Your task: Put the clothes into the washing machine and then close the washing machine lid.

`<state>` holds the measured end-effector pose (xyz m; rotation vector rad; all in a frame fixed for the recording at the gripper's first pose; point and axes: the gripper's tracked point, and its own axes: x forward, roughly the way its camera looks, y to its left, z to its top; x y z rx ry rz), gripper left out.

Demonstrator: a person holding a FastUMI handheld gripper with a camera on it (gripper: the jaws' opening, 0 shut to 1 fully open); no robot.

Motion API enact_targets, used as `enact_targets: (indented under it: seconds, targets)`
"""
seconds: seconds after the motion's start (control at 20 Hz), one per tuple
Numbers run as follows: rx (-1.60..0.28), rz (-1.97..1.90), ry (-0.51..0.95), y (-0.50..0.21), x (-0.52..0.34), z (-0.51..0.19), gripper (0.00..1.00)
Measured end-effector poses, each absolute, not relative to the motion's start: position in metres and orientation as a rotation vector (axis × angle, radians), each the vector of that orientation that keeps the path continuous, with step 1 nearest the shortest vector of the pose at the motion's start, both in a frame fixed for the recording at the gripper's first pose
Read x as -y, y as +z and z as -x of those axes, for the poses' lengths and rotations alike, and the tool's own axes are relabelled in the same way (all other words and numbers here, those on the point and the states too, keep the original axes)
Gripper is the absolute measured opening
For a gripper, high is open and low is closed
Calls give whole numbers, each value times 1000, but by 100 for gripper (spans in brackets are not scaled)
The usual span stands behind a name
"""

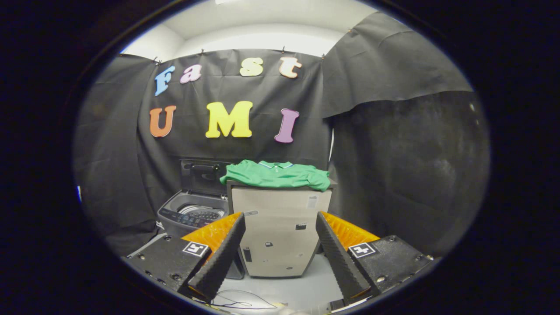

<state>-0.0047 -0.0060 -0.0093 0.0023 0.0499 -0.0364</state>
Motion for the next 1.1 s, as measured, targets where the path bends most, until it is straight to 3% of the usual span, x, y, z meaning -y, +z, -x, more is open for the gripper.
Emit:
enact_targets:
  seconds: [0.75, 1.1]
  targets:
    - [-65, -6, -62, 16, 4, 0, 100]
    - [-32, -14, -95, 79, 10, -26, 100]
